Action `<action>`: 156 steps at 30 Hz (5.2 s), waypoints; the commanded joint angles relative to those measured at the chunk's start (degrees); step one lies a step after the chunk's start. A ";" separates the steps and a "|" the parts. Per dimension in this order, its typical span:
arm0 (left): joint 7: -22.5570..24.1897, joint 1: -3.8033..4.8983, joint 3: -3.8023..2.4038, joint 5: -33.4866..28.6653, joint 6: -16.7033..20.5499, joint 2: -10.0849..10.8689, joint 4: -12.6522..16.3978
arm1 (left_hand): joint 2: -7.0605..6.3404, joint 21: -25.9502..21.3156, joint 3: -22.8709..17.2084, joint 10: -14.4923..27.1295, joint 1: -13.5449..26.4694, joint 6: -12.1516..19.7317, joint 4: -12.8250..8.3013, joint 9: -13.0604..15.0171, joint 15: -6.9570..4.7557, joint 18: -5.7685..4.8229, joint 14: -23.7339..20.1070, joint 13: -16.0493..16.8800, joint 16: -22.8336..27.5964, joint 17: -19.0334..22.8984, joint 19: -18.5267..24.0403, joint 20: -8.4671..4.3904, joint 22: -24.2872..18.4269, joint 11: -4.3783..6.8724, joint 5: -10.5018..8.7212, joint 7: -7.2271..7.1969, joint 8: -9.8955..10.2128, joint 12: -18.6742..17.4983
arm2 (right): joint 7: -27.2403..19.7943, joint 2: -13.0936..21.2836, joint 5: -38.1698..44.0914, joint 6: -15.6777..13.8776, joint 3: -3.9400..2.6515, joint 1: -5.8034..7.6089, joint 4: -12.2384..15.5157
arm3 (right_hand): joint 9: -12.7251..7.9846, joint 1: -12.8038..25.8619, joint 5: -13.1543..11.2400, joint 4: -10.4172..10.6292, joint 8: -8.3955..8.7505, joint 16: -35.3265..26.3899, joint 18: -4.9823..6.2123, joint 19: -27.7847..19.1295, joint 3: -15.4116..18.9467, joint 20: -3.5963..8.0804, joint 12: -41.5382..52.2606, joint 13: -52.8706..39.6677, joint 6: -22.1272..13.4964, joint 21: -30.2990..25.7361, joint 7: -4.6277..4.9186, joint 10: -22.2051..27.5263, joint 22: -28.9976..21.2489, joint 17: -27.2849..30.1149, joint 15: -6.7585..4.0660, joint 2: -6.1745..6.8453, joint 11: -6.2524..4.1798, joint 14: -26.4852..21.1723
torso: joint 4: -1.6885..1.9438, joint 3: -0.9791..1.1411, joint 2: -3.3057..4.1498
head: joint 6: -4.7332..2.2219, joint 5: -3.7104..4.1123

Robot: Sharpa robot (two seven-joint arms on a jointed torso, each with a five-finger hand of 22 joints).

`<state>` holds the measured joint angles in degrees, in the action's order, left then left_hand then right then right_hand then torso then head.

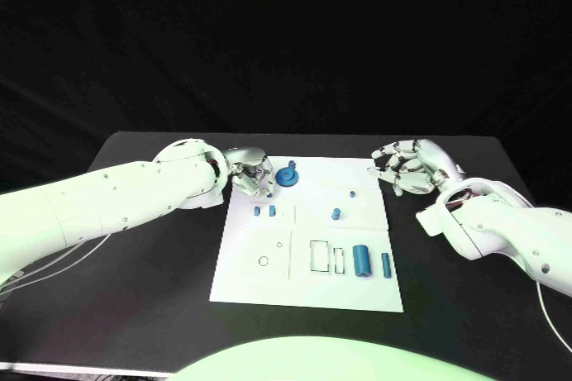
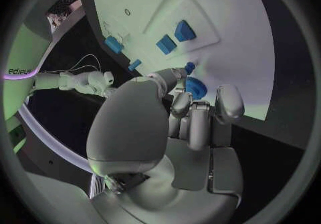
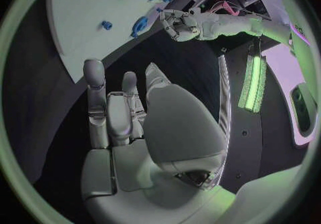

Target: Assemble the parts on the task board

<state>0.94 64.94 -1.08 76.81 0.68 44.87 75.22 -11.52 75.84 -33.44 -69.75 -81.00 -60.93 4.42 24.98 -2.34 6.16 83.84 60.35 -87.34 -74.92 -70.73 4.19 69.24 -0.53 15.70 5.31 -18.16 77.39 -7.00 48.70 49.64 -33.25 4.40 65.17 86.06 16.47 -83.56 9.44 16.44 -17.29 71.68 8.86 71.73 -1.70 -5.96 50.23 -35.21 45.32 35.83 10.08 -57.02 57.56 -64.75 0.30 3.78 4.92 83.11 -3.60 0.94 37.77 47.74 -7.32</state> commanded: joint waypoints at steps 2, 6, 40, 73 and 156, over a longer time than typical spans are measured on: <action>-0.59 -0.05 0.02 0.44 -0.86 0.00 0.03 | 0.57 0.27 0.30 -0.33 -0.17 -0.29 0.09 0.03 -0.31 -0.58 1.97 -0.09 -0.39 -4.17 -0.43 -0.16 0.08 0.14 -0.22 0.03 -0.26 0.20 | -0.63 -0.02 0.37 -0.13 0.00 -0.03 0.08 | -0.10 0.24 0.18 0.13 -0.23 0.19 0.25 0.37 -0.23 -0.12 0.15 -0.05 0.14 0.12 -0.38 0.16 0.03 0.05 -0.09 0.13 -0.20 0.28 | -0.02 -0.01 0.00 | 0.05 0.01; -0.58 -0.05 0.02 0.46 -0.90 0.02 0.06 | 0.57 0.27 0.30 -0.33 -0.17 -0.29 0.09 0.03 -0.31 -0.58 1.97 -0.09 -0.39 -4.17 -0.43 -0.16 0.08 0.14 -0.22 0.03 -0.26 0.20 | -0.64 -0.01 0.25 -0.18 0.00 -0.03 0.06 | -0.10 0.24 0.18 0.13 -0.23 0.19 0.25 0.37 -0.23 -0.12 0.15 -0.05 0.14 0.12 -0.38 0.16 0.03 0.05 -0.09 0.13 -0.20 0.28 | -0.02 -0.02 0.00 | 0.02 0.00; 4.13 -0.04 -0.03 -12.76 1.11 0.85 0.53 | -0.29 0.09 1.39 0.68 1.10 3.27 0.57 -0.42 -0.01 -0.61 1.85 -1.38 -0.20 -3.92 -0.45 -0.10 0.01 -0.26 -0.38 0.47 1.69 -0.59 | -0.35 -0.21 0.03 -0.80 0.00 -0.07 -0.09 | -0.10 0.24 0.18 0.13 -0.23 0.19 0.25 0.37 -0.23 -0.12 0.15 -0.05 0.14 0.12 -0.38 0.16 0.03 0.05 -0.09 0.13 -0.20 0.28 | -0.04 0.05 -0.01 | -0.36 -0.12; 18.97 0.04 -1.00 -62.79 10.40 7.77 5.12 | 0.79 -26.08 1.09 21.71 0.39 10.27 2.07 -0.95 4.94 4.28 -25.32 -41.02 28.65 42.08 22.21 4.12 -26.05 -5.96 0.14 5.03 4.96 -37.05 | 9.89 -3.87 33.23 18.73 0.01 1.68 -4.64 | -2.28 -3.70 0.02 -2.59 -0.51 1.04 -0.04 0.16 -21.26 -0.30 -35.17 25.41 6.56 3.17 -0.36 -4.20 6.14 -1.57 0.74 11.51 0.85 1.07 | 0.14 -0.11 0.07 | -1.66 3.07; 23.25 0.07 -1.00 -66.67 15.80 7.82 5.46 | 1.60 -26.71 1.49 19.99 -0.83 10.20 1.35 -1.17 4.82 4.40 -24.80 -42.01 29.60 42.74 21.54 4.11 -26.53 -5.83 0.16 5.16 4.95 -36.85 | 22.75 -12.29 47.60 23.03 2.09 0.13 -7.33 | 0.52 2.70 -0.01 -12.33 -2.78 7.13 -3.43 7.85 -34.78 1.00 -38.41 28.79 13.61 25.09 -2.31 -12.58 20.22 -7.60 -1.14 7.03 -1.24 3.42 | -0.14 -0.06 -0.02 | 0.00 4.43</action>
<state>24.23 64.95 -2.02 9.51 16.42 52.74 80.49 -9.99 49.16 -31.85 -49.27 -81.49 -50.69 6.17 23.88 2.67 9.75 58.97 18.41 -58.04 -32.25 -48.82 8.28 42.71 -6.46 15.70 10.63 -13.19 40.38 14.17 36.36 96.27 -12.57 5.62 66.45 78.70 16.91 -81.34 9.26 4.40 -19.96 78.70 6.46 79.36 -36.63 -4.93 12.03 -6.47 58.44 60.95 7.69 -68.60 74.94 -72.34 -0.44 10.79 4.41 84.02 -3.71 0.91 37.77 47.76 -2.83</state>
